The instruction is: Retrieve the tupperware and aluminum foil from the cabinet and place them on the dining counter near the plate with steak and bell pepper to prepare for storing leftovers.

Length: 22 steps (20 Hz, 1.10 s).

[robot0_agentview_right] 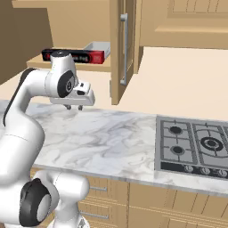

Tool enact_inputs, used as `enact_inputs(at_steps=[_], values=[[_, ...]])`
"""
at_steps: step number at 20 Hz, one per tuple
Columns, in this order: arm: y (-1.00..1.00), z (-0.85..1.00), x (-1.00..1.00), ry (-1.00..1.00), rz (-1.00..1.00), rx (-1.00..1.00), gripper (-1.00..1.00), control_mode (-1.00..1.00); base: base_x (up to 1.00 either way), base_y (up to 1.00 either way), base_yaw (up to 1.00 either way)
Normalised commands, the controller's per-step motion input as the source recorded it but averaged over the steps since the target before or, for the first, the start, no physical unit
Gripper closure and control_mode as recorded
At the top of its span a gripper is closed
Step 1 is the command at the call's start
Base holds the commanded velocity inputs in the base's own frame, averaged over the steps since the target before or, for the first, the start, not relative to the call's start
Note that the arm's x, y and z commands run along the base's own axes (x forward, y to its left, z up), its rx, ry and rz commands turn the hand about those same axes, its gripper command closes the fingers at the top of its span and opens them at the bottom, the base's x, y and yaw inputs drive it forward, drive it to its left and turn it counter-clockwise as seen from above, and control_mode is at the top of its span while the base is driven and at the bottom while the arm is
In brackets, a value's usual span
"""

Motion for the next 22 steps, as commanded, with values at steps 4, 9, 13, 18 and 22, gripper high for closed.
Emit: enact_inputs(at_steps=[4, 9, 13, 18, 22], values=[[0.03, 0.02, -0.11, -0.12, 0.00, 0.00, -1.00, -1.00, 0.00, 0.00, 0.00], [0.12, 0.22, -0.09, -0.33, -0.03, 0.00, -1.00, -1.00, 0.00, 0.00, 0.00], [0.12, 0.42, -0.03, -0.43, -0.09, 0.03, -1.00, -1.00, 0.00, 0.00, 0.00], [0.20, 0.71, -0.01, -0.43, -0.13, 0.05, -1.00, -1.00, 0.00, 0.00, 0.00], [0.29, 0.88, 0.00, -0.38, -0.16, 0.09, -1.00, -1.00, 0.00, 0.00, 0.00]])
